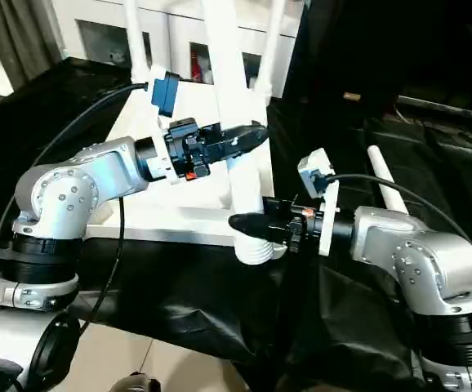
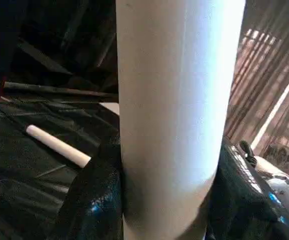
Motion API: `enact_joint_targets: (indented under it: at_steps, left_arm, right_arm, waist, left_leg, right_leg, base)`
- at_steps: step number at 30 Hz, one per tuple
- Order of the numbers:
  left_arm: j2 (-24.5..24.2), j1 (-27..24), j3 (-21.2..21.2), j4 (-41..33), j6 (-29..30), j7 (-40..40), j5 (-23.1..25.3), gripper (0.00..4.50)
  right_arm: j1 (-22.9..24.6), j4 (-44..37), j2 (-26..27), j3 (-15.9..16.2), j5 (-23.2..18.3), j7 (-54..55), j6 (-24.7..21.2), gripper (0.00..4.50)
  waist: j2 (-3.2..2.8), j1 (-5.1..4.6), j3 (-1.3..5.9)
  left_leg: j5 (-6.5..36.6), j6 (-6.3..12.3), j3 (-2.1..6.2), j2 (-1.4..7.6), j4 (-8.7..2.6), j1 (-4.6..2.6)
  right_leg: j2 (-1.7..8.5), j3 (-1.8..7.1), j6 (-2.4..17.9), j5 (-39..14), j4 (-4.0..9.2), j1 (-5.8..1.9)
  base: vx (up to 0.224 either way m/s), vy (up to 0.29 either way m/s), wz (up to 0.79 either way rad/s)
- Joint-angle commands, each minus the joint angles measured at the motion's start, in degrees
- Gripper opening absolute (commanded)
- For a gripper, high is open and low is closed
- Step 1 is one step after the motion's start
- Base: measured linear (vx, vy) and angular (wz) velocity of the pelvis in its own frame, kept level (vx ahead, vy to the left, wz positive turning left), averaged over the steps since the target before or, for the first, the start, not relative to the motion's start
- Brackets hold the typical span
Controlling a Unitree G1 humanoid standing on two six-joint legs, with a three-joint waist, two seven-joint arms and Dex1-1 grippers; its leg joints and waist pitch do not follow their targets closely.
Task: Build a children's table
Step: Pick table leg
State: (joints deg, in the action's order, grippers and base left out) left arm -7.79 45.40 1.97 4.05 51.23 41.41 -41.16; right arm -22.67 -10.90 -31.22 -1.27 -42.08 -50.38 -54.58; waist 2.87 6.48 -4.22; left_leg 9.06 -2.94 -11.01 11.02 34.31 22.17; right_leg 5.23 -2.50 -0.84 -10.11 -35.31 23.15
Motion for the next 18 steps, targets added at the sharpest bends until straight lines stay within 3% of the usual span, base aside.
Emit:
enact_joint_targets:
  at_steps: [1, 3, 6, 7, 10, 13, 18]
  left_arm:
    - [2.6, 1.57, 2.99, 2.71, -0.58, -5.79, 0.0, 2.55]
    - [3.65, 1.67, 3.53, 3.54, -1.67, -7.77, 0.7, 2.55]
    - [4.98, 0.63, 1.53, 2.73, -5.09, -12.61, 5.51, 2.98]
    - [6.41, -0.24, 0.67, 1.55, -5.6, -16.69, 7.77, 3.01]
    - [8.84, -1.14, 1.31, -0.18, -5.01, -21.3, 8.25, 3.01]
    - [10.25, -1.5, 2.11, -0.97, -5.21, -23.62, 8.16, 2.71]
    - [10.76, -1.7, 1.88, -1.8, -5.5, -25.3, 8.95, 2.38]
  right_arm:
    - [-0.3, -0.08, 0.44, 0.09, 1.19, 2.19, 0.18, 2.04]
    - [-0.51, 0.16, 0.93, 0.05, 1.47, 2.93, 0.37, 2.01]
    - [-1.03, 0.65, 2.27, -0.09, 2.15, 4.82, 0.85, 1.95]
    - [-1.41, 0.95, 3.57, -0.08, 2.72, 6.46, 1.42, 1.95]
    - [-1.66, 1.22, 4.91, 0.07, 3.34, 8.31, 2.11, 1.94]
    - [-1.5, 1.41, 5.64, 0.43, 3.79, 9.05, 2.53, 1.94]
    - [-2.18, 2.2, 6.66, 0.34, 4.73, 10.13, 3.03, 1.94]
  waist:
    - [0.78, -0.01, 4.3]
    - [0.84, 0.04, 4.27]
    - [0.82, 0.05, 4.16]
    - [0.62, 0.0, 4.21]
    - [0.69, 0.04, 4.32]
    - [0.77, 0.11, 4.41]
    - [0.46, 0.02, 4.24]
  left_leg:
    - [10.23, -0.86, 0.54, 1.55, -3.68, -1.05]
    - [10.51, -0.88, 0.63, 1.51, -3.71, -1.06]
    - [11.17, -1.06, 0.76, 1.64, -3.9, -1.08]
    - [10.75, -1.18, 0.87, 1.79, -3.94, -1.02]
    - [9.86, -1.02, 0.84, 1.72, -3.84, -0.94]
    - [9.24, -0.51, 0.74, 1.62, -3.77, -0.91]
    - [10.75, -0.92, 0.82, 1.57, -3.93, -0.97]
  right_leg:
    - [2.44, 1.72, 10.27, -12.78, 4.08, -2.61]
    - [2.53, 1.69, 9.75, -13.93, 4.32, -2.65]
    - [2.5, 1.69, 8.55, -14.74, 4.57, -2.54]
    - [2.52, 1.7, 8.47, -13.24, 4.38, -2.51]
    - [2.54, 1.65, 9.11, -11.31, 4.24, -2.64]
    - [2.44, 1.64, 9.73, -10.39, 4.16, -2.78]
    - [2.34, 1.63, 8.62, -12.89, 4.53, -2.58]
  base:
    - [0.0, 0.0, 0.0]
    - [0.0, 0.0, 0.0]
    - [0.0, 0.0, 0.0]
    - [0.0, 0.0, 0.0]
    - [0.0, 0.0, 0.0]
    - [0.0, 0.0, 0.0]
    - [0.0, 0.0, 0.0]
